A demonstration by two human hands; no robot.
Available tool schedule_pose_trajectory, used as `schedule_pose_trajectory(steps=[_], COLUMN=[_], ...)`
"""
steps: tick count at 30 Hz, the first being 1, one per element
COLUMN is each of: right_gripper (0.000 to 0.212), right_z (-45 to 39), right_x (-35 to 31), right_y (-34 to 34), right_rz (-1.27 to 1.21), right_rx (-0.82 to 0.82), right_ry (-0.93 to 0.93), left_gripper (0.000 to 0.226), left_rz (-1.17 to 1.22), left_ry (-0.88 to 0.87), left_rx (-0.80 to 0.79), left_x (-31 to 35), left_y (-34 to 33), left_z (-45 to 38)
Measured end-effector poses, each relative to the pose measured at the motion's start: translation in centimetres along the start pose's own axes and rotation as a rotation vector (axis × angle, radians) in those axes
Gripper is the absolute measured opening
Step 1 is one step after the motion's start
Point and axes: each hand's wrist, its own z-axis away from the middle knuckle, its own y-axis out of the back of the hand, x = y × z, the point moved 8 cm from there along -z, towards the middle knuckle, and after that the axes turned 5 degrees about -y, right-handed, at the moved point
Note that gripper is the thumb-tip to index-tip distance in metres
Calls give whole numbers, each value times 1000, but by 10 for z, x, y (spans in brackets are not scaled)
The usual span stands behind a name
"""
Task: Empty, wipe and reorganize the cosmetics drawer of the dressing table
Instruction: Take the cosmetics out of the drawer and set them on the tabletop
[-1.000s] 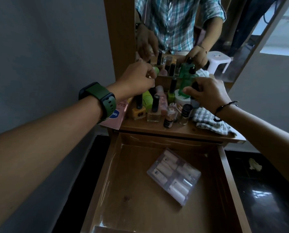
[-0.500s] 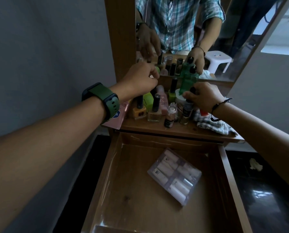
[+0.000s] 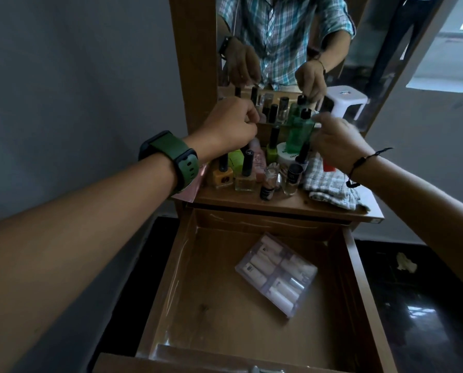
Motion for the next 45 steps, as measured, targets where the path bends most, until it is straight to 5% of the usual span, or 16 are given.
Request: schedule_pose_trajectory(steps=[4,8,13,24,32,38,40,43,45], right_gripper=[38,21,17,22,37,14,14,20,28], right_z=[27,64,88,88,85,127,139,150,155], right_x=[-13,-4,5,-18,-18,1,31,93,115], right_y=[34,28,-4,-26,-28,-8,-40,-105,-121], right_rz=[-229,-416,-362,-46,-10,-140,-3,268,252], right_rx=[205,194,175,220,198,330,164,-319,-402], right_ry=[81,82,78,393,375,337,204,-179,-322], left_gripper=[24,21,21,17,19,15,16,28,39], left_rz=[6,10,-8,7,-1,194,197,80,-1], left_ry=[-21,-38,-37,-28,-21,-25,14,282,470], left_rx=[71,137,115,132,168,395,258,-265,-479], left_x=[5,9,13,6,4,6,2,-32,-57], left_y=[8,10,4,3,10,24,-11,-101,-138], left_z=[5,12,18,35,41,99,129,159,174])
